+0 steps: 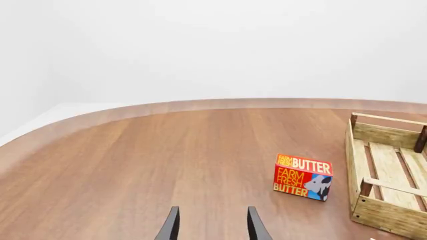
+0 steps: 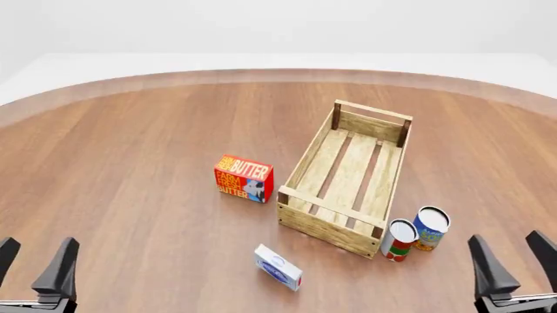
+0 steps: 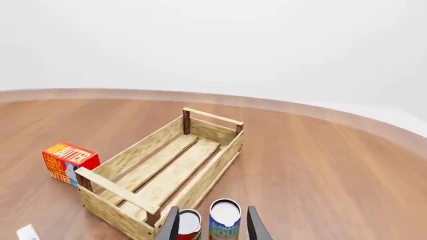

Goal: Pick up the tomato sauce, and put it in the wooden tray.

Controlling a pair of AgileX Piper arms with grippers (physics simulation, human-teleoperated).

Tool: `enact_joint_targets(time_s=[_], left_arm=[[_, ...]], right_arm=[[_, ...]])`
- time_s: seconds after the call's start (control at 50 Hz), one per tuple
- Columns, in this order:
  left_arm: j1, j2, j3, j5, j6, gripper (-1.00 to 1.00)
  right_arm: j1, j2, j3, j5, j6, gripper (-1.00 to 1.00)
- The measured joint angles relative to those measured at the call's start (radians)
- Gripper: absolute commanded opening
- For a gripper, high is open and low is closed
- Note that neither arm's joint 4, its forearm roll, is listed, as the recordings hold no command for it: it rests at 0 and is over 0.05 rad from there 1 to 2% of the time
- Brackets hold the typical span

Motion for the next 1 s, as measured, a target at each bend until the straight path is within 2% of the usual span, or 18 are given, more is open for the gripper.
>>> enact_joint_targets(time_s=[0.5, 1.0], left_arm=[[0.000, 0.000, 0.000, 0.000, 0.000, 1.00], [0.000, 0.000, 0.000, 0.000, 0.000, 1.00]], right_arm=[[0.091, 0.192, -0.015, -0.140, -0.040, 1.00], [0.124, 0.439, 0.010, -0.328, -0.056, 1.00]])
